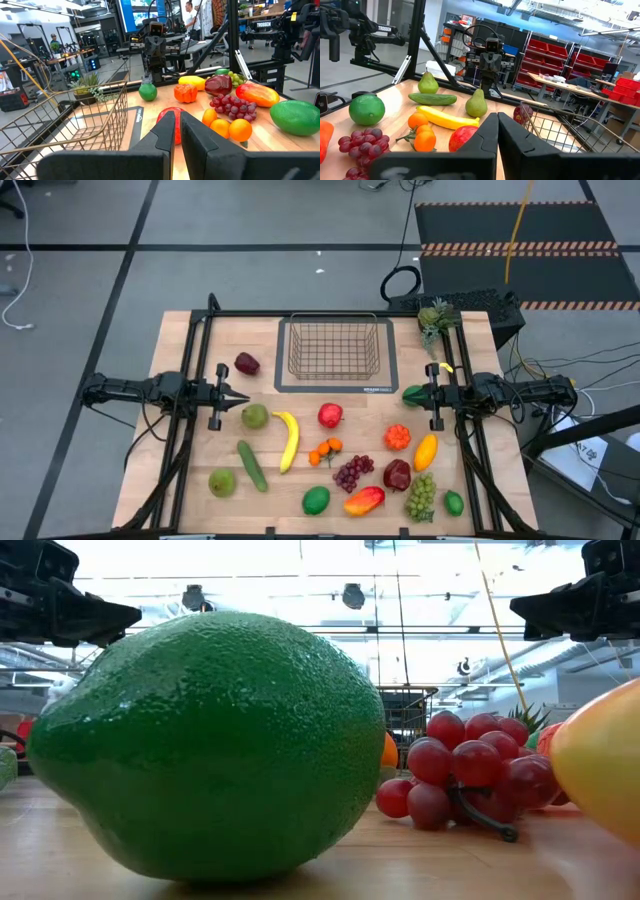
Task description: Build produce basket
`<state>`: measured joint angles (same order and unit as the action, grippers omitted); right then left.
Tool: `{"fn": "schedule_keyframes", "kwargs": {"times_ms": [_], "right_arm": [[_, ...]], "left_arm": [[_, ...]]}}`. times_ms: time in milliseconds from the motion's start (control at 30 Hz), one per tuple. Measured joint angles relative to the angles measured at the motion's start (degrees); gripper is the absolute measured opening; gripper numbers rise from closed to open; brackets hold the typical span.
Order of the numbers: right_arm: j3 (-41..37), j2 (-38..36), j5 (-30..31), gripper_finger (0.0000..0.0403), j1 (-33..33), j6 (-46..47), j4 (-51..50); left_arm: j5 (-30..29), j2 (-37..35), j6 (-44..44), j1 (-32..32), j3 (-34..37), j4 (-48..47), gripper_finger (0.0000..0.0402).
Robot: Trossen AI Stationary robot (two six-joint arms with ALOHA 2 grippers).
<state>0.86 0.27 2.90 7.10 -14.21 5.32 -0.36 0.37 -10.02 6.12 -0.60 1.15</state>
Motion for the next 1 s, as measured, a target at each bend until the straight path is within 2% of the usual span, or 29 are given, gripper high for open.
{"fn": "schedule_keyframes", "kwargs": {"times_ms": [567, 667, 1000], "right_arm": [[0.01, 0.00, 0.02, 0.0000, 0.00, 0.29, 0.66], [-0.02, 0.00, 0.02, 0.0000, -0.01, -2.36, 1.20], [-0.01, -0.02, 0.17, 0.0000, -0.01, -3.99, 10.35]], "left_arm": [[-0.01, 0.00, 0.00, -0.01, 0.00, 0.00, 0.0031], [-0.02, -0.01, 0.00, -0.01, -0.02, -0.02, 0.0031], [-0.02, -0.01, 0.00, -0.01, 0.00, 0.00, 0.0031]]}}
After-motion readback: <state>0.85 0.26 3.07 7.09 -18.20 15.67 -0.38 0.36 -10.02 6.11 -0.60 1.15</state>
